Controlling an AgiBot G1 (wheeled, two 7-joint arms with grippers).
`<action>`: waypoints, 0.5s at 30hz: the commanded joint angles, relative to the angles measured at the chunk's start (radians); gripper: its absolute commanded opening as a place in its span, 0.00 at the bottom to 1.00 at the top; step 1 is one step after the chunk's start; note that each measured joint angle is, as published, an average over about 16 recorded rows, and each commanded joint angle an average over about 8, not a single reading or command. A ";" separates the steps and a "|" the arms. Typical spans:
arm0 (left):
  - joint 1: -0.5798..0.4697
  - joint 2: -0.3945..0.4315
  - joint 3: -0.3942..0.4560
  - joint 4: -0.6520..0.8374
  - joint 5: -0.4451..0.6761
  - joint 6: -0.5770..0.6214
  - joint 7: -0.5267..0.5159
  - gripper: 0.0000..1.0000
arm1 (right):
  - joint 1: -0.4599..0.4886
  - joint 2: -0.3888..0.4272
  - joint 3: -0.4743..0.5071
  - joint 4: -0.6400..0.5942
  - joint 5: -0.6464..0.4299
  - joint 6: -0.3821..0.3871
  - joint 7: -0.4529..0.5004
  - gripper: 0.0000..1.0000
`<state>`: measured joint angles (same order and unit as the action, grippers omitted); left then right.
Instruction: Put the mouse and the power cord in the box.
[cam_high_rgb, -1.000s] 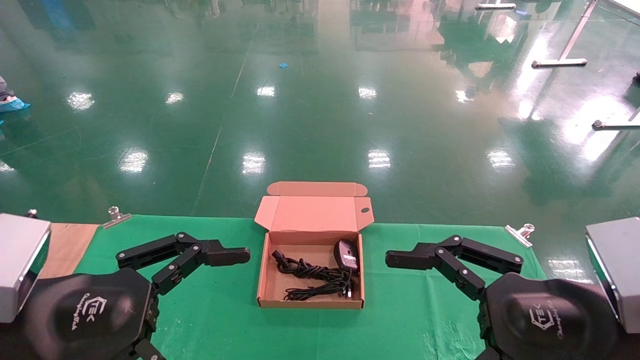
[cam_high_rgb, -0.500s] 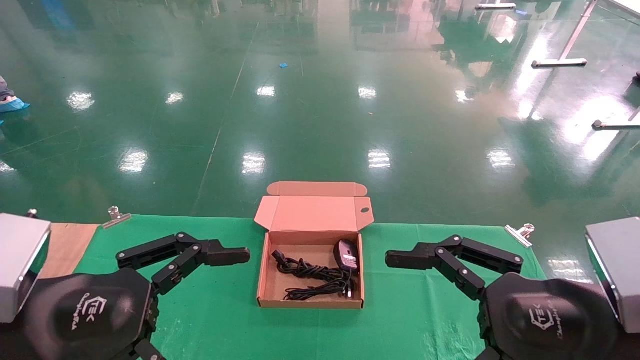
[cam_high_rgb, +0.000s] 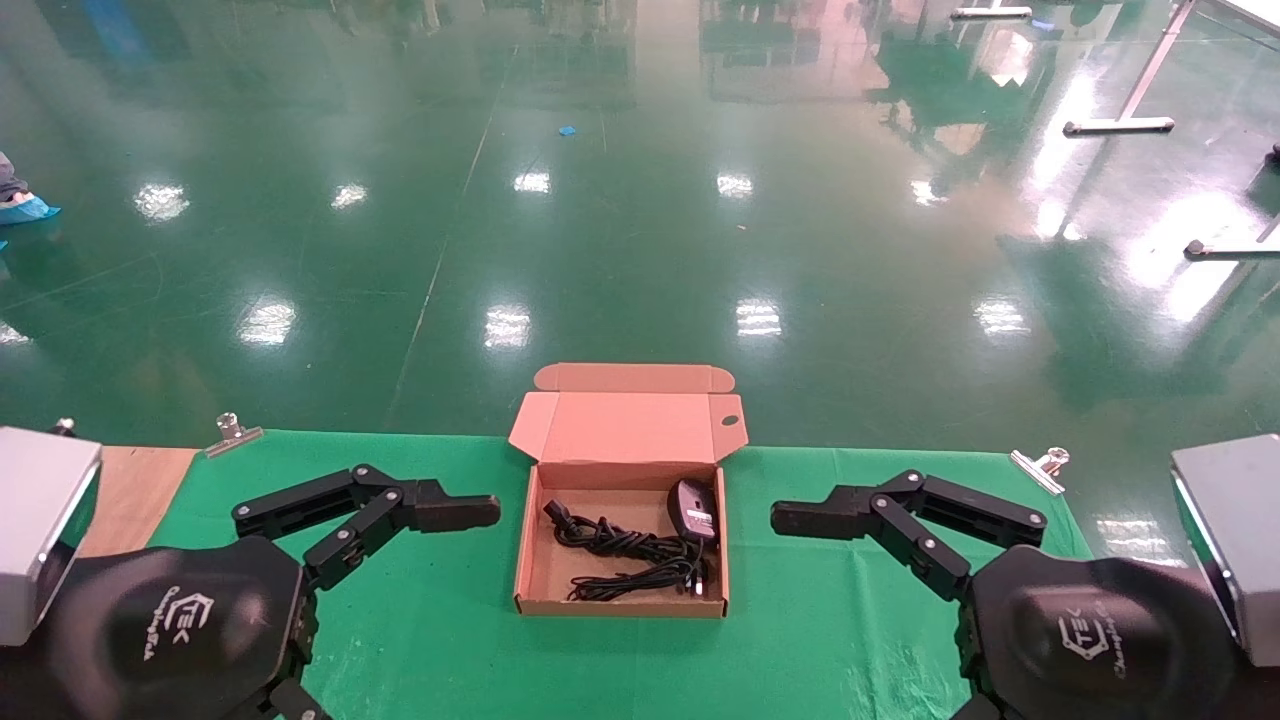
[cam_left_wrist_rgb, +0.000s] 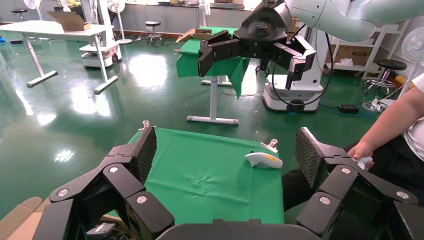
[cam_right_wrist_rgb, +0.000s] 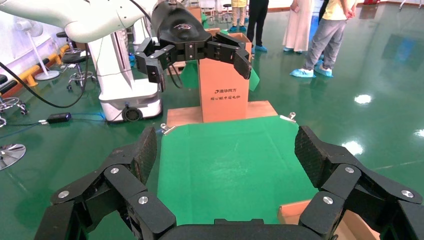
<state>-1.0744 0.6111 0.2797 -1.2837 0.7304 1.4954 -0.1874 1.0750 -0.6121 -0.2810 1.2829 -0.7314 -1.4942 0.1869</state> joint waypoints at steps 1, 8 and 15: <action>0.000 0.000 0.000 0.000 0.000 0.000 0.000 1.00 | 0.000 0.000 0.000 0.000 0.000 0.000 0.000 1.00; 0.000 0.000 0.000 0.000 0.000 0.000 0.000 1.00 | 0.000 0.000 0.000 0.000 0.000 0.000 0.000 1.00; 0.000 0.000 0.000 0.000 0.000 0.000 0.000 1.00 | 0.000 0.000 0.000 0.000 0.000 0.000 0.000 1.00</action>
<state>-1.0744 0.6111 0.2797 -1.2837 0.7304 1.4954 -0.1874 1.0750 -0.6121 -0.2810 1.2829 -0.7314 -1.4942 0.1869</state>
